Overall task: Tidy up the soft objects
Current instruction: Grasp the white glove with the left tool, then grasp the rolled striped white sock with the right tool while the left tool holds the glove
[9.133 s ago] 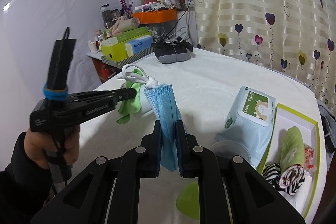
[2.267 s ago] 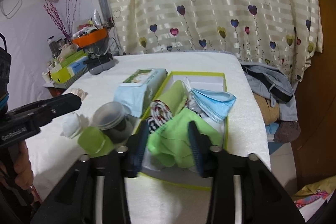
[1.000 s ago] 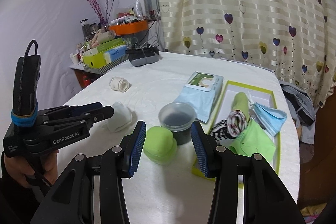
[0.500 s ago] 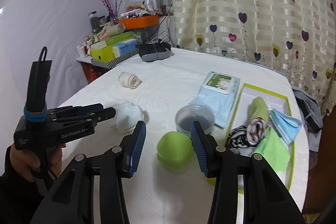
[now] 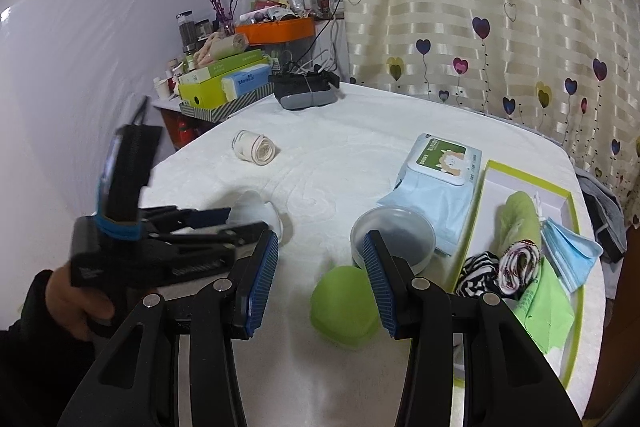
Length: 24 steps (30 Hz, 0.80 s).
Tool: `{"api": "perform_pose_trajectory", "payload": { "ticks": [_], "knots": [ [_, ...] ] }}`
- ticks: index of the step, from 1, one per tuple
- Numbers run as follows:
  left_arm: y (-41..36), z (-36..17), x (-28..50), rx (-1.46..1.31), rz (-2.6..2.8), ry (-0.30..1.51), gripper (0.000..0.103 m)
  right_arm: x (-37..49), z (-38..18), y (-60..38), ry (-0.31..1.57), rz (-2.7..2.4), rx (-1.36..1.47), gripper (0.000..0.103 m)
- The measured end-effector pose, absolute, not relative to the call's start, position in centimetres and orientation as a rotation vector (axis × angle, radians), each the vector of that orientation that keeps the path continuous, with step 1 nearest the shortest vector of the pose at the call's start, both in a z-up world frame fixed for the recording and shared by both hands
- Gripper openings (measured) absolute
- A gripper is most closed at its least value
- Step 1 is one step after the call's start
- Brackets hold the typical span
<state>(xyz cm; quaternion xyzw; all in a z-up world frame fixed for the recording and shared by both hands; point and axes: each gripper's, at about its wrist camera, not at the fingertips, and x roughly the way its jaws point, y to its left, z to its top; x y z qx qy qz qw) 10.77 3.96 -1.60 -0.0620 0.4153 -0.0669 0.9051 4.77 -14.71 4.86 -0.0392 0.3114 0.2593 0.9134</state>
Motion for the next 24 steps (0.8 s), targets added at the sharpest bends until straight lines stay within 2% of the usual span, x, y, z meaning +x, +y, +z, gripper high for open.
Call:
{"api": "perform_pose_trajectory", "payload": {
  "ticks": [3, 5, 8, 24],
  "knots": [
    [3.9, -1.7, 10.8, -0.13, -0.133, 0.844, 0.052, 5.1, 4.9, -14.4, 0.643, 0.536, -0.087, 0.046],
    [3.8, -1.5, 10.6, -0.12, -0.127, 0.829, 0.032, 5.3, 5.1, -14.1, 0.64, 0.539, -0.095, 0.046],
    [4.2, -1.0, 10.1, -0.125, -0.127, 0.812, 0.025, 5.8, 5.4, -13.6, 0.636, 0.542, -0.102, 0.046],
    [10.7, 2.2, 6.4, -0.187, 0.01, 0.693, 0.022, 7.7, 6.8, -7.3, 0.638, 0.638, -0.198, 0.046]
  ]
}}
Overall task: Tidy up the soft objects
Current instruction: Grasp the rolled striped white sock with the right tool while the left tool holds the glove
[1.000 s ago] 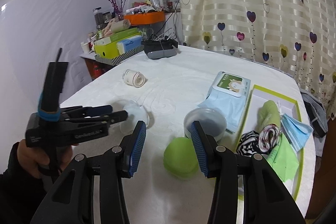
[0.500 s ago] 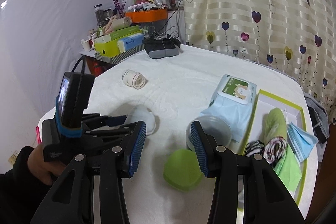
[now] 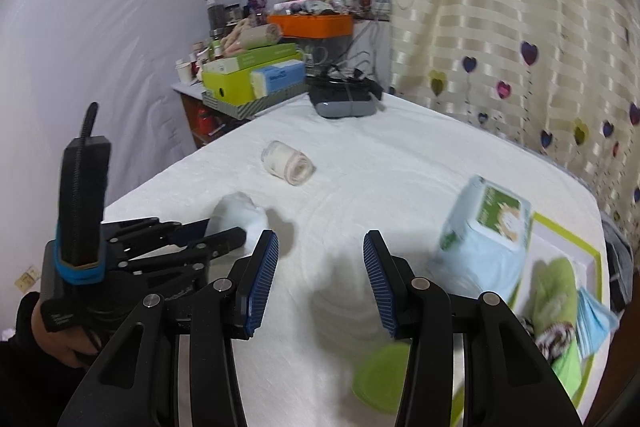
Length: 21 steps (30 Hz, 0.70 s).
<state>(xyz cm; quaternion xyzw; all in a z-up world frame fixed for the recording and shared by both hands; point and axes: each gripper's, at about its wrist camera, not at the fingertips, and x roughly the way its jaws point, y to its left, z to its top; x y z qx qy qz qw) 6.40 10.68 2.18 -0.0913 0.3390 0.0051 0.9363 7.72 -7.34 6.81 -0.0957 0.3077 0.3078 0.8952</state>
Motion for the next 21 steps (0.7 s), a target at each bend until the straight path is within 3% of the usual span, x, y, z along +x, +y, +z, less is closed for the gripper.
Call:
{"api": "perform_pose_trajectory", "payload": {
  "ticks": [10, 21],
  "knots": [
    [16.0, 2.5, 5.0, -0.251, 0.092, 0.659, 0.022, 10.9, 7.3, -0.4, 0.644, 0.734, -0.351, 0.046],
    [19.8, 1.5, 5.5, -0.303, 0.145, 0.676, 0.022, 17.1, 3.6, 7.4, 0.727, 0.771, -0.603, 0.046]
  ]
}}
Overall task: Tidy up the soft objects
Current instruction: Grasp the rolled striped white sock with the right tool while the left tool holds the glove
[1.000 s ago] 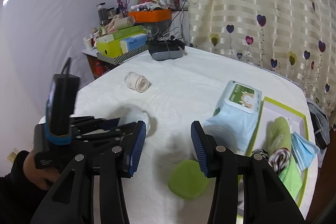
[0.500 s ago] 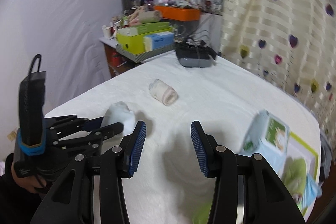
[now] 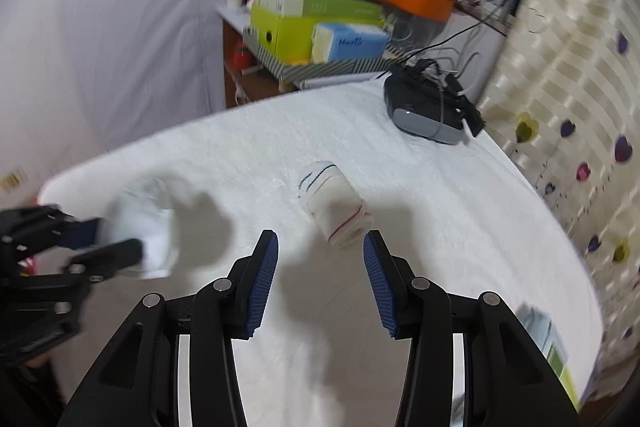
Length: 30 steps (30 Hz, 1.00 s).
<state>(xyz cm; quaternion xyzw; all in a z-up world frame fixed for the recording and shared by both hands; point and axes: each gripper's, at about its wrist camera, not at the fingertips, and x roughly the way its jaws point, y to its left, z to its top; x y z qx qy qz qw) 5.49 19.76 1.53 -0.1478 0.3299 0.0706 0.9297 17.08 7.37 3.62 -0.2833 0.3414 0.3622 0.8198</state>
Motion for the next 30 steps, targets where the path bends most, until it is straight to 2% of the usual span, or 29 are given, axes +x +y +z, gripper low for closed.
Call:
{"api": "perform_pose_trajectory", "payload": {
  "ticks": [10, 12, 13, 17, 23, 30],
  "knots": [
    [21.4, 0.8, 6.1, -0.323, 0.167, 0.691, 0.022, 21.7, -0.5, 12.5, 0.776, 0.778, -0.836, 0.046],
    [21.4, 0.5, 6.3, -0.324, 0.169, 0.697, 0.022, 22.3, -1.2, 13.1, 0.773, 0.76, -0.876, 0.054],
    [21.4, 0.4, 6.4, -0.325, 0.169, 0.701, 0.022, 22.6, -1.4, 13.2, 0.775, 0.751, -0.885, 0.055],
    [21.4, 0.1, 6.6, -0.326, 0.17, 0.712, 0.022, 23.9, -1.5, 13.1, 0.819, 0.722, -0.832, 0.055],
    [20.9, 0.4, 6.5, -0.32, 0.171, 0.708, 0.022, 23.2, -0.7, 12.5, 0.831, 0.718, -0.772, 0.048],
    [19.6, 1.8, 5.8, -0.311, 0.188, 0.683, 0.022, 19.1, 2.9, 9.5, 0.81, 0.78, -0.649, 0.048]
  ]
}}
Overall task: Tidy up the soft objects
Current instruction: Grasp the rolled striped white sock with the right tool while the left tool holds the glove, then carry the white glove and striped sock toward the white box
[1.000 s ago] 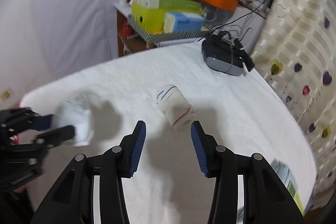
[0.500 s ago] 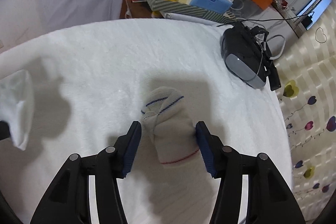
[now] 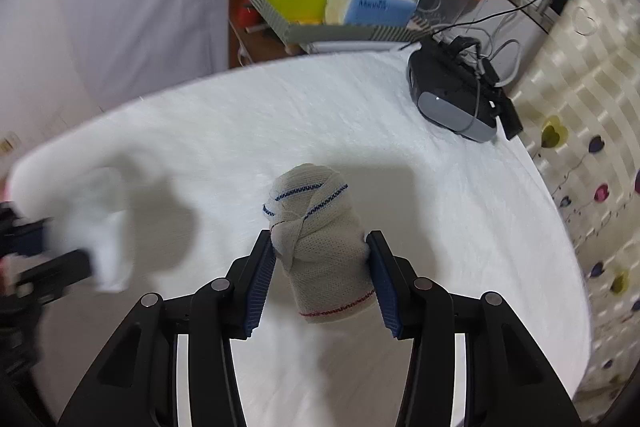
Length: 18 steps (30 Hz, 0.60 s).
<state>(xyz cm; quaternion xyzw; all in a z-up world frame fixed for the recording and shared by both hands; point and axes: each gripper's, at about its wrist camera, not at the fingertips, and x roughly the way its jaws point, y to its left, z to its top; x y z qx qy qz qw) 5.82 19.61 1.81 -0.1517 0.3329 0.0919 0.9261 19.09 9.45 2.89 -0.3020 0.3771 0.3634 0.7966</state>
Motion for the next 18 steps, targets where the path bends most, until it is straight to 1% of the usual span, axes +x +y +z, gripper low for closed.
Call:
{"api": "perform_pose_trajectory", "payload": {
  "ticks": [5, 11, 18],
  "knots": [
    [17.9, 2.9, 4.8, -0.304, 0.183, 0.664, 0.022, 15.1, 5.4, 5.3, 0.791, 0.802, -0.505, 0.048],
    [15.2, 4.4, 3.1, -0.282, 0.177, 0.632, 0.022, 10.2, 6.9, 0.2, 0.739, 0.799, -0.36, 0.048],
    [10.8, 7.4, 1.1, -0.223, 0.121, 0.557, 0.022, 5.9, 8.6, -7.0, 0.659, 0.736, -0.19, 0.048]
  ]
}}
